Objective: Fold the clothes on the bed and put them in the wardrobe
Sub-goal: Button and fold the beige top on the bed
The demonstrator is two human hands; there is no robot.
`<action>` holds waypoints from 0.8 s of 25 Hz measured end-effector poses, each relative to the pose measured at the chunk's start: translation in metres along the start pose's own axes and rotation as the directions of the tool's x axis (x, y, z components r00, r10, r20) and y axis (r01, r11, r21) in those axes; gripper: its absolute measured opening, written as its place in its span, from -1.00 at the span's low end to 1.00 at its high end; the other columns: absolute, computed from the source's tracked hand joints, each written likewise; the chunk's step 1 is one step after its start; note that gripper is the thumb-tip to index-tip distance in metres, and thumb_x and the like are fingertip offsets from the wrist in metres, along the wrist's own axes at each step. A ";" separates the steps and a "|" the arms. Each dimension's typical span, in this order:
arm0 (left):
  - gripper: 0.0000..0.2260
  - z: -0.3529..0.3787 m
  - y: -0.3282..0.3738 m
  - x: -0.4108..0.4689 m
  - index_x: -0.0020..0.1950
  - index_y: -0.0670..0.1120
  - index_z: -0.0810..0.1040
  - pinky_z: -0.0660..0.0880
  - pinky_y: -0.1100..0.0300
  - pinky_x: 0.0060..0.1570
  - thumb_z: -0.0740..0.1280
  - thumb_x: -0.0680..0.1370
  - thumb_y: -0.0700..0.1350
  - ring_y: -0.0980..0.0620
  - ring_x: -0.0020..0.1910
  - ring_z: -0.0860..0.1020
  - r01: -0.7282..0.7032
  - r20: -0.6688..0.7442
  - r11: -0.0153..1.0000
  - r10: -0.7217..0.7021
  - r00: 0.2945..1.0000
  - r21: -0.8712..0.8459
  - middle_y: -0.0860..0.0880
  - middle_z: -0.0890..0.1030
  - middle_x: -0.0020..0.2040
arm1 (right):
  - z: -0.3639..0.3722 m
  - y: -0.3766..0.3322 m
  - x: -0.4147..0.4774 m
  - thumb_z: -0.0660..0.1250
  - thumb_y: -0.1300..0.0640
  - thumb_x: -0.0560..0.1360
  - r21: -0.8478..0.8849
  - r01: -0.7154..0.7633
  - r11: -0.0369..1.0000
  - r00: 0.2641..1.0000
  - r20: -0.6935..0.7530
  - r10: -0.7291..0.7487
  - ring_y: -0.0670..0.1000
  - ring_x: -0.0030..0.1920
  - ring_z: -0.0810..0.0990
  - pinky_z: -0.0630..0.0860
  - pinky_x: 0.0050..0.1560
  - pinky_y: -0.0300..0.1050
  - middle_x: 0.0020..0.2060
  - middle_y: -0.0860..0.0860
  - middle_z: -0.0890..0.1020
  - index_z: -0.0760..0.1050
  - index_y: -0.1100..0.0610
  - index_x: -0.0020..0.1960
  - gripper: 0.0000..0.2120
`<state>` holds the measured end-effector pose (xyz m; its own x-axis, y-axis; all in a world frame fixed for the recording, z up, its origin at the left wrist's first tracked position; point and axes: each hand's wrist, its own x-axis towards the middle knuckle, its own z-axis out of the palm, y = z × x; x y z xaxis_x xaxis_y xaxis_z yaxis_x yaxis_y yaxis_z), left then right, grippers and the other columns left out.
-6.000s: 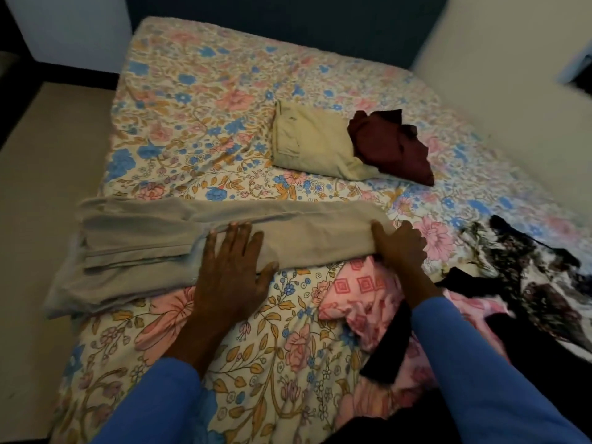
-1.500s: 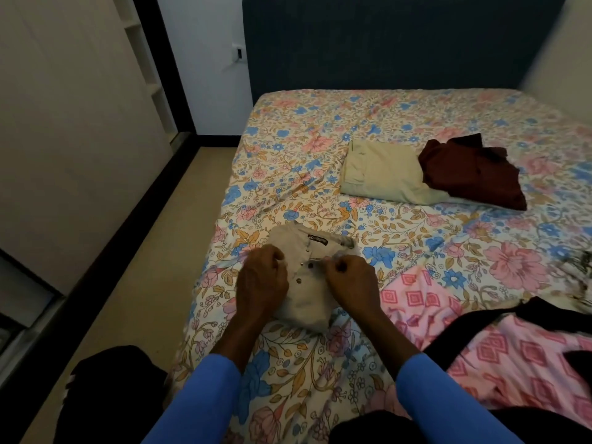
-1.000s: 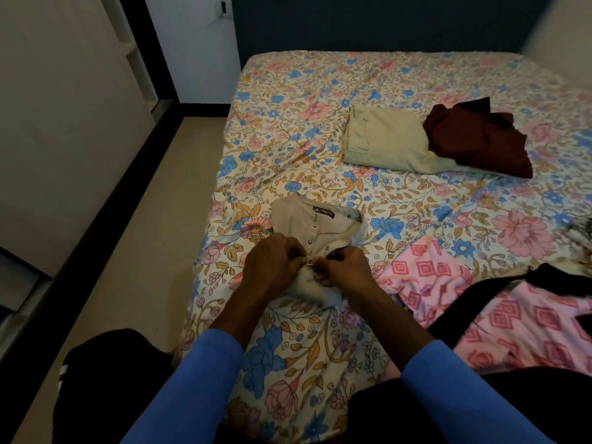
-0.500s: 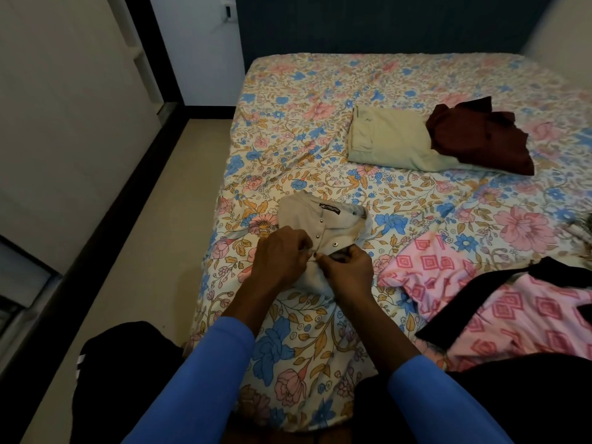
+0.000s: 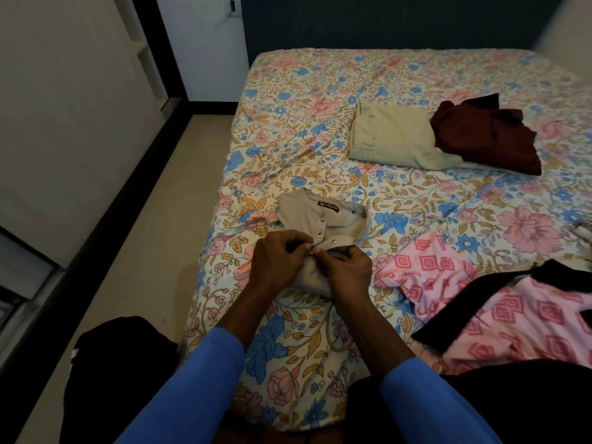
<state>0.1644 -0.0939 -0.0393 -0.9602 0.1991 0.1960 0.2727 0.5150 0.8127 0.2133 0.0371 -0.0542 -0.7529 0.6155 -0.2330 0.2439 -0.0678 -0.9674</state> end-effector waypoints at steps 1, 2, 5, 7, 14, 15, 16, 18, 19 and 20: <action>-0.88 -0.002 -0.002 0.001 0.04 0.03 0.76 0.59 0.32 -0.08 0.50 0.52 -0.13 0.25 -0.12 0.66 0.021 0.020 0.999 -0.020 1.000 -0.041 0.13 0.73 -0.12 | 0.001 -0.001 0.000 0.67 0.12 0.32 0.017 -0.005 1.000 1.000 -0.003 0.005 0.00 -0.21 0.73 0.66 -0.14 -0.03 -0.29 -0.03 0.74 0.68 0.13 -0.14 -0.78; -0.85 -0.004 -0.004 0.001 0.05 0.03 0.76 0.60 0.29 -0.06 0.51 0.51 -0.13 0.26 -0.11 0.67 0.016 0.028 0.998 -0.014 1.000 -0.056 0.13 0.73 -0.12 | 0.001 -0.001 0.000 0.67 0.15 0.33 0.025 -0.010 1.000 1.000 -0.005 0.010 0.01 -0.21 0.73 0.66 -0.13 -0.03 -0.29 -0.02 0.74 0.68 0.15 -0.13 -0.79; -0.79 0.000 -0.005 -0.005 0.13 0.05 0.72 0.62 0.25 -0.06 0.52 0.50 -0.09 0.21 -0.10 0.67 -0.062 -0.018 0.998 0.062 0.998 0.005 0.10 0.73 -0.10 | 0.000 0.001 0.003 0.63 0.18 0.38 0.038 -0.039 0.999 0.999 0.010 0.038 0.03 -0.18 0.74 0.70 -0.07 0.03 -0.26 0.01 0.75 0.68 0.16 -0.10 -0.83; -0.75 0.008 -0.004 -0.011 0.20 0.05 0.70 0.62 0.22 -0.08 0.50 0.52 -0.07 0.14 -0.10 0.67 -0.111 -0.069 0.990 0.117 0.991 0.083 0.06 0.74 -0.07 | 0.000 0.003 0.003 0.62 0.15 0.40 0.034 -0.042 0.999 0.999 0.010 0.041 0.02 -0.16 0.75 0.71 -0.04 0.06 -0.24 -0.01 0.75 0.69 0.12 -0.08 -0.85; -0.64 0.028 0.011 -0.024 0.32 -0.14 0.63 0.50 0.06 -0.21 0.47 0.52 -0.20 -0.09 -0.31 0.54 -0.246 -0.172 0.867 0.347 0.922 0.433 -0.12 0.62 -0.29 | 0.003 0.000 -0.010 0.56 0.07 0.46 -0.066 0.019 0.998 0.997 -0.068 -0.023 -0.14 -0.23 0.71 0.68 -0.09 -0.08 -0.26 -0.11 0.73 0.68 0.03 -0.05 -0.89; -0.62 0.029 0.011 -0.026 0.36 -0.12 0.61 0.50 0.06 -0.19 0.45 0.54 -0.19 -0.09 -0.29 0.55 -0.202 -0.191 0.895 0.296 0.936 0.398 -0.13 0.63 -0.26 | 0.004 0.000 -0.011 0.56 0.07 0.46 -0.066 0.011 0.998 0.997 -0.071 -0.016 -0.13 -0.23 0.71 0.69 -0.08 -0.06 -0.27 -0.12 0.73 0.68 0.01 -0.06 -0.91; -0.61 0.032 0.011 -0.028 0.40 -0.10 0.59 0.50 0.07 -0.18 0.43 0.56 -0.17 -0.08 -0.26 0.55 -0.150 -0.206 0.924 0.232 0.951 0.352 -0.13 0.63 -0.22 | 0.005 0.001 -0.013 0.56 0.06 0.46 -0.060 0.000 0.998 0.997 -0.075 -0.005 -0.12 -0.23 0.71 0.70 -0.08 -0.03 -0.28 -0.12 0.73 0.67 0.00 -0.08 -0.91; -0.60 0.035 0.010 -0.035 0.44 -0.05 0.56 0.44 0.14 -0.17 0.40 0.59 -0.16 0.00 -0.23 0.52 -0.094 -0.209 0.955 0.157 0.965 0.283 -0.09 0.64 -0.18 | 0.006 0.003 -0.013 0.56 0.05 0.45 -0.065 -0.009 0.998 0.997 -0.078 0.004 -0.11 -0.22 0.72 0.70 -0.06 0.01 -0.28 -0.12 0.73 0.66 -0.02 -0.11 -0.91; -0.60 0.033 0.009 -0.038 0.44 -0.03 0.55 0.43 0.17 -0.17 0.39 0.59 -0.15 0.04 -0.22 0.52 -0.090 -0.203 0.961 0.146 0.968 0.262 -0.05 0.65 -0.17 | 0.006 0.003 -0.012 0.55 0.04 0.45 -0.067 -0.011 0.998 0.998 -0.065 0.007 -0.10 -0.21 0.72 0.70 -0.05 0.03 -0.27 -0.11 0.73 0.66 -0.01 -0.10 -0.91; -0.61 0.029 0.009 -0.037 0.43 -0.01 0.55 0.47 0.18 -0.18 0.38 0.59 -0.13 0.08 -0.21 0.55 -0.083 -0.184 0.970 0.127 0.975 0.227 -0.02 0.67 -0.15 | 0.005 0.002 -0.009 0.54 0.04 0.46 -0.046 -0.024 0.999 0.999 -0.036 0.023 -0.07 -0.19 0.73 0.70 -0.05 0.04 -0.24 -0.08 0.74 0.66 0.01 -0.08 -0.91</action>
<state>0.2043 -0.0726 -0.0557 -0.9126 0.1063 0.3947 0.3583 0.6726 0.6475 0.2174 0.0270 -0.0542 -0.7249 0.6414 -0.2513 0.2900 -0.0468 -0.9559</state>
